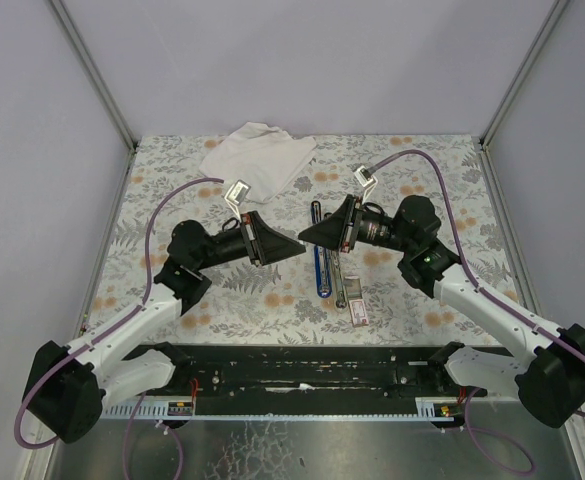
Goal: Load the staples into the stapler
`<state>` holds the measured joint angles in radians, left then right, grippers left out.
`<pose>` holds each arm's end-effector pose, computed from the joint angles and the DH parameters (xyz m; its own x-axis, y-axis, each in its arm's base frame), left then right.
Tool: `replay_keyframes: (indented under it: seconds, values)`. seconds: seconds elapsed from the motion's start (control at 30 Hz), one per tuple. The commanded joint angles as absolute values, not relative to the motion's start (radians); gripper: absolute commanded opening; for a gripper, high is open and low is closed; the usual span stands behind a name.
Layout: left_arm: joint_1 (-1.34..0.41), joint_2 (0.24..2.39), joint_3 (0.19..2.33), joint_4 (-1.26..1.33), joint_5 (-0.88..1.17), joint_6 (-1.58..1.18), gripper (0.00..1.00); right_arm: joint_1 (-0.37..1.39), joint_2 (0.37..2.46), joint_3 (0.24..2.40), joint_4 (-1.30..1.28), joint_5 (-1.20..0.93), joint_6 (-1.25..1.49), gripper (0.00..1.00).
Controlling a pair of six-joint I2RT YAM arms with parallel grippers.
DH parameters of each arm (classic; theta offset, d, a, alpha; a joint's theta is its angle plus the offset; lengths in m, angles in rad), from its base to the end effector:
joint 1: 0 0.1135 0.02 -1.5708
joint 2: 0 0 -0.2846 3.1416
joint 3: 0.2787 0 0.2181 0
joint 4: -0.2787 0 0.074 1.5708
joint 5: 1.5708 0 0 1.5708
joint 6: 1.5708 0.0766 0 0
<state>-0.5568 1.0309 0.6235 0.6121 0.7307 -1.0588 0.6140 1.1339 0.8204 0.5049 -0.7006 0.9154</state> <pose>0.1583 -0.1588 0.3563 -0.7422 -0.3027 -0.5980 0.6150 0.0469 -0.7871 0.1740 0.1831 0.3890 -0.6645 0.2731 -0.6956 -0.7070 0.0717 0.7036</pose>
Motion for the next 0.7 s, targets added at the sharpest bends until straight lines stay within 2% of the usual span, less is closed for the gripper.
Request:
replay_keyframes:
  seconds: [0.0, 0.1, 0.23, 0.33, 0.47, 0.67]
  values:
    - [-0.564, 1.008, 0.639, 0.589, 0.691, -1.041, 0.12, 0.611, 1.126, 0.824, 0.510, -0.711, 0.887, 0.27]
    - [-0.564, 0.998, 0.635, 0.525, 0.687, -1.008, 0.10, 0.611, 1.108, 0.817, 0.481, -0.665, 0.863, 0.47]
    - [-0.565, 0.960, 0.627, 0.214, 0.600, -0.862, 0.09, 0.606, 1.034, 0.815, 0.337, -0.524, 0.761, 0.64]
    - [-0.572, 0.977, 0.641, -0.036, 0.476, -0.753, 0.08, 0.606, 0.997, 0.838, 0.127, -0.302, 0.696, 0.76]
    - [-0.635, 1.075, 0.662, -0.206, 0.300, -0.726, 0.04, 0.606, 1.000, 0.846, -0.017, -0.140, 0.614, 0.77]
    - [-0.754, 1.228, 0.710, -0.342, 0.039, -0.741, 0.04, 0.606, 0.977, 0.778, -0.049, -0.086, 0.521, 0.82]
